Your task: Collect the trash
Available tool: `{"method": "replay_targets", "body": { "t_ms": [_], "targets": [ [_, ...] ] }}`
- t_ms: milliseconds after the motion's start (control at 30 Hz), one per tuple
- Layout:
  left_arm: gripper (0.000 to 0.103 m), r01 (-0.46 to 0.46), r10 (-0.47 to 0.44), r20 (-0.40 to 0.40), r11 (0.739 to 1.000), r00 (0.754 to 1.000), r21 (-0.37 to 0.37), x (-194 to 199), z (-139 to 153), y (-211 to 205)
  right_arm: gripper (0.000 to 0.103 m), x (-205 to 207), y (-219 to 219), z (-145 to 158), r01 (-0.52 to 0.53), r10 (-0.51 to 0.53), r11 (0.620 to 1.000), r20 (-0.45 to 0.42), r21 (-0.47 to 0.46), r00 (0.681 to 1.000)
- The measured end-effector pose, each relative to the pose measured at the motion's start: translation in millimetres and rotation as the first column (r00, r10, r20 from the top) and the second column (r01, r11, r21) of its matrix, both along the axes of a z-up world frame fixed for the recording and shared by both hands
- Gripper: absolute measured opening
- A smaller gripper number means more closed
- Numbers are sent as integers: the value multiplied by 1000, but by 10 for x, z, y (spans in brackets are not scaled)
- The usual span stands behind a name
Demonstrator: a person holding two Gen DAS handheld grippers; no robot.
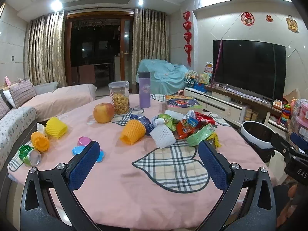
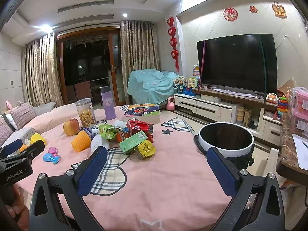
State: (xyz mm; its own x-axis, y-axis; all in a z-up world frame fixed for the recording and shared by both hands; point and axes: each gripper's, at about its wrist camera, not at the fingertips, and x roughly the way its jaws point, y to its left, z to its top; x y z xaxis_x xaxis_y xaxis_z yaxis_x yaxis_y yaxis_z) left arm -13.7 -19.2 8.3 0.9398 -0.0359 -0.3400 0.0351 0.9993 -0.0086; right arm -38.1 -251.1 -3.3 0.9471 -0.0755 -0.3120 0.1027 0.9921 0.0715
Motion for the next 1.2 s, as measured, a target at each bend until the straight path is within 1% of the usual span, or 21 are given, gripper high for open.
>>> {"method": "replay_targets", "body": {
  "t_ms": [167,400,600,867,1200],
  "targets": [
    [103,-1,1,5,1000,1000,6,-18,-4,3,103,-26,-9,6,-6,6,1000,4,12,1000],
    [103,-8,8,12,1000,1000,-4,-26,-10,25,103,-24,17,13,-21,20,1000,11,7,1000],
    [103,-6,6,22,1000,1000,1,-37,-14,24,103,-35,33,16,-31,31,999,19,9,999],
    [103,-1,1,12,1000,1000,-13,-39,-22,37,103,-36,43,7,-34,34,999,20,10,999],
    [103,-6,6,17,1000,1000,-8,-42,-22,34,103,-50,38,-16,-48,48,998,18,29,999]
  ]
}}
